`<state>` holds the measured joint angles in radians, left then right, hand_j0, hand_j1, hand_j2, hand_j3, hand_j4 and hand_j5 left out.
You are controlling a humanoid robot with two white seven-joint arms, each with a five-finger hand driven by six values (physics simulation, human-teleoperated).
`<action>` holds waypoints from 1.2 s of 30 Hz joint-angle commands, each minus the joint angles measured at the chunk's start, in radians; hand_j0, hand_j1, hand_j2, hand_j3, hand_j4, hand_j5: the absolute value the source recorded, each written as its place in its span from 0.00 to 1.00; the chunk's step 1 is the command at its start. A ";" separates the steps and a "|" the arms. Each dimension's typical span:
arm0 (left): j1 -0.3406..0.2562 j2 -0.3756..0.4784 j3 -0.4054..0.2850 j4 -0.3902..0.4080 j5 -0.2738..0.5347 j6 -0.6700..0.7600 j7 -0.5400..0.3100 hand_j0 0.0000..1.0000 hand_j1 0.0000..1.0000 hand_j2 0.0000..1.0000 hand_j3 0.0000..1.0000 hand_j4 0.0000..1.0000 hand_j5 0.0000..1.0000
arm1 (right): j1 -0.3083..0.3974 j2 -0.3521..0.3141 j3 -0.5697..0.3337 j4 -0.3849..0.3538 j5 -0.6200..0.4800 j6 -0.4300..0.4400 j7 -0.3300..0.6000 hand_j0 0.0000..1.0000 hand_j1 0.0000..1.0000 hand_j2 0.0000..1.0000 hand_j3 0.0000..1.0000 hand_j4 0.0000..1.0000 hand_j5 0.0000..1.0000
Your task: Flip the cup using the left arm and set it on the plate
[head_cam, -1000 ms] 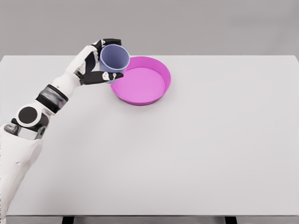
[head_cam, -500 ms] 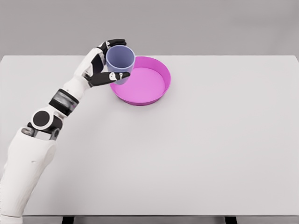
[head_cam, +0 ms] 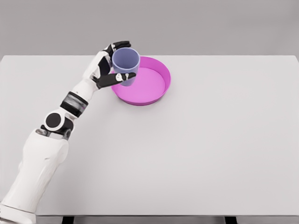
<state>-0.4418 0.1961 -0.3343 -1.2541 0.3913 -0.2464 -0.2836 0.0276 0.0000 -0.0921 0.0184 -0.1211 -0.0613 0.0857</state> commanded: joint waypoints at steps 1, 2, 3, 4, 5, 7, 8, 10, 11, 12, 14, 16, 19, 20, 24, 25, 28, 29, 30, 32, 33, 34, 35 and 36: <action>0.000 -0.014 0.000 0.025 0.003 -0.005 0.000 0.78 0.78 0.78 0.78 0.78 0.78 | 0.000 0.000 0.000 0.000 0.000 0.000 0.000 1.00 1.00 1.00 1.00 1.00 1.00; -0.002 -0.014 0.000 0.025 0.003 -0.005 0.000 0.78 0.78 0.78 0.78 0.78 0.78 | 0.000 0.000 0.000 0.000 0.000 0.000 0.000 1.00 1.00 1.00 1.00 1.00 1.00; -0.003 -0.014 0.000 0.027 0.003 -0.005 -0.002 0.78 0.78 0.78 0.78 0.78 0.78 | 0.000 0.000 0.000 0.000 0.000 0.000 0.000 1.00 1.00 1.00 1.00 1.00 1.00; -0.006 -0.015 -0.002 0.028 0.003 -0.005 -0.002 0.78 0.78 0.78 0.78 0.78 0.78 | 0.000 0.000 0.000 0.000 0.000 0.000 0.000 1.00 1.00 1.00 1.00 1.00 1.00; -0.009 -0.020 -0.002 0.038 0.000 -0.005 -0.002 0.78 0.78 0.78 0.78 0.78 0.78 | 0.000 0.000 0.000 0.000 0.000 0.000 0.000 1.00 1.00 1.00 1.00 1.00 1.00; -0.021 -0.030 -0.002 0.061 -0.003 -0.007 -0.002 0.78 0.78 0.78 0.78 0.78 0.78 | 0.000 0.000 0.000 0.000 0.000 0.000 0.000 1.00 1.00 1.00 1.00 1.00 1.00; -0.028 -0.033 -0.003 0.074 -0.003 -0.007 -0.002 0.78 0.78 0.78 0.78 0.78 0.78 | 0.000 0.000 0.000 0.000 0.000 0.000 0.000 1.00 1.00 1.00 1.00 1.00 1.00; -0.043 -0.041 -0.003 0.099 -0.006 -0.007 -0.002 0.78 0.78 0.78 0.78 0.78 0.78 | 0.000 0.000 0.000 0.000 0.000 0.000 0.000 1.00 1.00 1.00 1.00 1.00 1.00; -0.044 -0.043 -0.003 0.107 -0.006 -0.007 -0.002 0.78 0.78 0.78 0.78 0.78 0.78 | 0.000 0.000 -0.001 0.000 0.000 0.000 0.000 1.00 1.00 1.00 1.00 1.00 1.00; -0.046 -0.043 -0.003 0.110 -0.006 -0.007 -0.002 0.78 0.78 0.78 0.78 0.78 0.78 | 0.000 0.000 0.000 0.000 0.000 0.000 0.000 1.00 1.00 1.00 1.00 1.00 1.00; -0.052 -0.043 -0.003 0.117 -0.006 -0.007 -0.002 0.78 0.78 0.78 0.78 0.78 0.78 | 0.000 0.000 0.000 0.000 0.000 0.000 0.000 1.00 1.00 1.00 1.00 1.00 1.00; -0.052 -0.046 -0.003 0.124 -0.006 -0.007 -0.002 0.78 0.78 0.78 0.78 0.78 0.78 | 0.000 0.000 0.000 0.000 0.000 0.000 0.000 1.00 1.00 1.00 1.00 1.00 1.00; -0.052 -0.055 -0.003 0.133 -0.006 -0.008 -0.002 0.78 0.78 0.78 0.78 0.78 0.78 | 0.000 0.000 0.000 0.000 0.000 0.000 0.000 1.00 1.00 1.00 1.00 1.00 1.00; -0.052 -0.055 -0.003 0.136 -0.006 -0.020 -0.002 0.78 0.78 0.78 0.78 0.78 0.78 | 0.000 0.000 0.000 0.000 0.000 0.000 0.000 1.00 1.00 1.00 1.00 1.00 1.00; -0.066 -0.064 -0.003 0.157 -0.006 -0.027 -0.002 0.78 0.78 0.78 0.78 0.78 0.78 | 0.000 0.000 0.000 0.000 0.000 0.000 0.000 1.00 1.00 1.00 1.00 1.00 1.00; -0.074 -0.064 -0.003 0.163 -0.006 -0.027 -0.002 0.78 0.78 0.78 0.78 0.78 0.78 | 0.000 0.000 0.000 0.000 0.000 0.000 0.000 1.00 1.00 1.00 1.00 1.00 1.00; -0.086 -0.067 -0.003 0.188 -0.008 -0.040 -0.002 0.78 0.78 0.78 0.78 0.78 0.78 | 0.000 0.000 0.000 0.000 0.000 0.000 0.000 1.00 1.00 1.00 1.00 1.00 1.00; -0.092 -0.070 -0.003 0.194 -0.008 -0.040 -0.002 0.78 0.78 0.78 0.78 0.78 0.78 | 0.000 0.000 0.000 0.000 0.000 0.000 0.000 1.00 1.00 1.00 1.00 1.00 1.00; -0.094 -0.070 -0.003 0.199 -0.009 -0.040 -0.002 0.78 0.78 0.78 0.78 0.78 0.78 | 0.000 0.000 0.000 0.000 0.000 0.000 0.000 1.00 1.00 1.00 1.00 1.00 1.00; -0.101 -0.073 -0.003 0.209 -0.009 -0.040 -0.002 0.78 0.78 0.78 0.78 0.78 0.78 | 0.000 0.000 0.000 0.000 0.000 0.000 0.000 1.00 1.00 1.00 1.00 1.00 1.00; -0.106 -0.076 -0.003 0.222 -0.009 -0.042 -0.002 0.78 0.78 0.78 0.78 0.78 0.78 | 0.000 0.000 0.000 0.000 0.000 0.000 0.000 1.00 1.00 1.00 1.00 1.00 1.00; -0.110 -0.083 -0.003 0.229 -0.009 -0.042 -0.002 0.78 0.78 0.78 0.78 0.78 0.78 | 0.000 0.000 0.000 0.000 0.000 0.000 0.000 1.00 1.00 1.00 1.00 1.00 1.00; -0.112 -0.086 -0.003 0.239 -0.011 -0.044 -0.002 0.78 0.78 0.78 0.78 0.78 0.78 | 0.000 0.000 0.000 0.000 0.000 0.000 0.000 1.00 1.00 1.00 1.00 1.00 1.00; -0.112 -0.087 -0.005 0.243 -0.011 -0.047 -0.002 0.78 0.78 0.78 0.78 0.78 0.78 | 0.000 0.000 0.000 0.000 0.000 0.000 0.000 1.00 1.00 1.00 1.00 1.00 1.00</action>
<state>-0.5538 0.1145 -0.3382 -1.0255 0.3771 -0.2908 -0.2852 0.0276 0.0000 -0.0920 0.0184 -0.1211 -0.0613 0.0857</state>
